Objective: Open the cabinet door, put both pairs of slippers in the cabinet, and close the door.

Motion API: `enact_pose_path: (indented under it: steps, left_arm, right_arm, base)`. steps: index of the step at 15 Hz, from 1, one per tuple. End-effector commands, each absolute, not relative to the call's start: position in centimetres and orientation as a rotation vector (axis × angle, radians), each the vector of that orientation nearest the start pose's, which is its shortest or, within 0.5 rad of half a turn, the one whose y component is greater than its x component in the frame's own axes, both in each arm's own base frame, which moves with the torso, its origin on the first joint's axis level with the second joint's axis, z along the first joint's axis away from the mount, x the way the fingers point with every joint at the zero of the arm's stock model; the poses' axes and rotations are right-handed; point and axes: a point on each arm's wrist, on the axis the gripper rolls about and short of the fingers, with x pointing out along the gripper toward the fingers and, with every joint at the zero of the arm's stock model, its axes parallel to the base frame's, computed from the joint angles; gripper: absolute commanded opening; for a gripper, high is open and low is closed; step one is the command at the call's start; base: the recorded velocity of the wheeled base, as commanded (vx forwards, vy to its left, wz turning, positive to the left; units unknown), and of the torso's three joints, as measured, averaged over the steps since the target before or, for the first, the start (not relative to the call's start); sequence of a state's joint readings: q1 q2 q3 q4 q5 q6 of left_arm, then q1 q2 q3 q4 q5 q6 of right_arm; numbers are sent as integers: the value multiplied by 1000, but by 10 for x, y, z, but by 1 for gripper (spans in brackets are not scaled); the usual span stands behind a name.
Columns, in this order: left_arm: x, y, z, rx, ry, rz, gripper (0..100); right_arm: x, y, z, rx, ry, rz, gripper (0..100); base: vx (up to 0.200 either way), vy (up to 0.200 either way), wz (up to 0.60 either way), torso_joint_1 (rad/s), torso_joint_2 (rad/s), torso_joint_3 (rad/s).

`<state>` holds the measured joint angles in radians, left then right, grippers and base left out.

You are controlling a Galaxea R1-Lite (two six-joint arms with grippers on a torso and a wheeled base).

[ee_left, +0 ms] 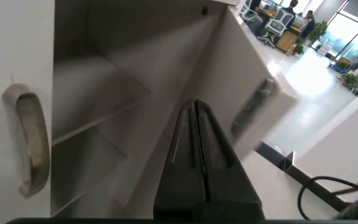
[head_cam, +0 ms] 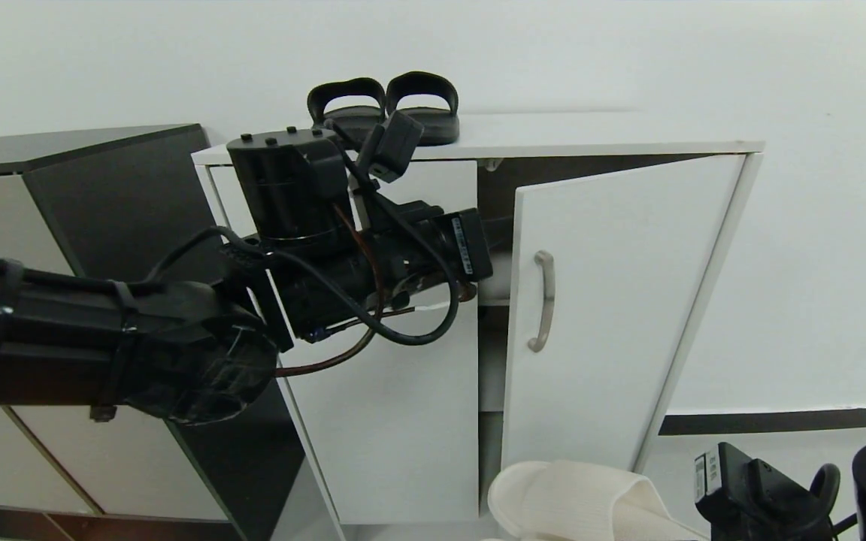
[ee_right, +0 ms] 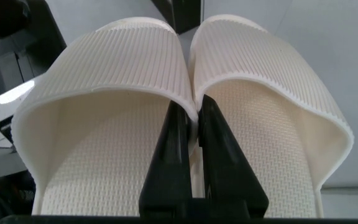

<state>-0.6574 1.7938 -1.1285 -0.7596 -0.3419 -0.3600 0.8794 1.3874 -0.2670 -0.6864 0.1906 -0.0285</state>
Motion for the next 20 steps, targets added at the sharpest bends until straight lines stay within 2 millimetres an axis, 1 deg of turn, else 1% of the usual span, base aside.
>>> enact_pose_path:
  steps: [1,4,8,9,10,11,12,13,14,15,16,17,18,19,20]
  left_arm:
    - [282,-228,244,-341,110,-1002,0]
    - [285,-230,243,-339,122,-999,0]
    - [288,-235,236,-330,152,-999,0]
    - [284,-240,234,-324,159,-1016,0]
    - [274,-248,230,-305,173,-1046,0]
    - [259,-258,229,-279,174,-1090,0]
    - [242,-272,229,-251,170,-1149,0]
    - [233,-280,229,-243,170,-1182,0]
    - [216,-299,225,-226,179,-1255,0]
    - [212,-311,218,-211,188,-1281,0]
    - [214,-316,213,-199,189,-1282,0]
    - [215,-318,211,-196,192,-1280,0]
    - [224,-312,213,-206,164,-1242,0]
    - [235,-298,223,-224,106,-1160,0]
    - [241,-279,239,-246,46,-1038,0]
  right_arm:
    - [113,143,126,-184,420,1061,0]
    - [111,145,124,-190,430,1072,0]
    - [102,143,117,-211,460,1102,0]
    - [97,143,116,-221,463,1125,0]
    - [92,143,114,-228,468,1146,0]
    - [88,142,114,-232,467,1164,0]
    - [86,142,114,-233,464,1177,0]
    - [86,143,114,-234,464,1179,0]
    - [86,144,114,-234,464,1180,0]
    - [87,145,114,-232,465,1178,0]
    - [88,147,116,-224,459,1176,0]
    - [89,148,116,-223,461,1171,0]
    - [96,149,117,-214,464,1140,0]
    - [107,150,119,-190,469,1085,0]
    - [119,151,121,-166,472,994,0]
  base:
    - [0,0,0,0,0,0]
    - [0,0,0,0,0,0]
    - [-200,0,0,4,4,6]
    - [-200,0,0,-2,-2,2]
    - [-200,0,0,2,12,-2]
    - [-200,0,0,7,2,-2]
    - [-200,0,0,-2,2,2]
    - [-200,0,0,2,7,-2]
    - [-200,0,0,-2,-7,7]
    - [-200,0,0,2,2,7]
    - [-200,0,0,-2,-2,7]
    - [-200,0,0,2,2,2]
    - [-200,0,0,2,2,7]
    - [0,0,0,0,0,0]
    - [0,0,0,0,0,0]
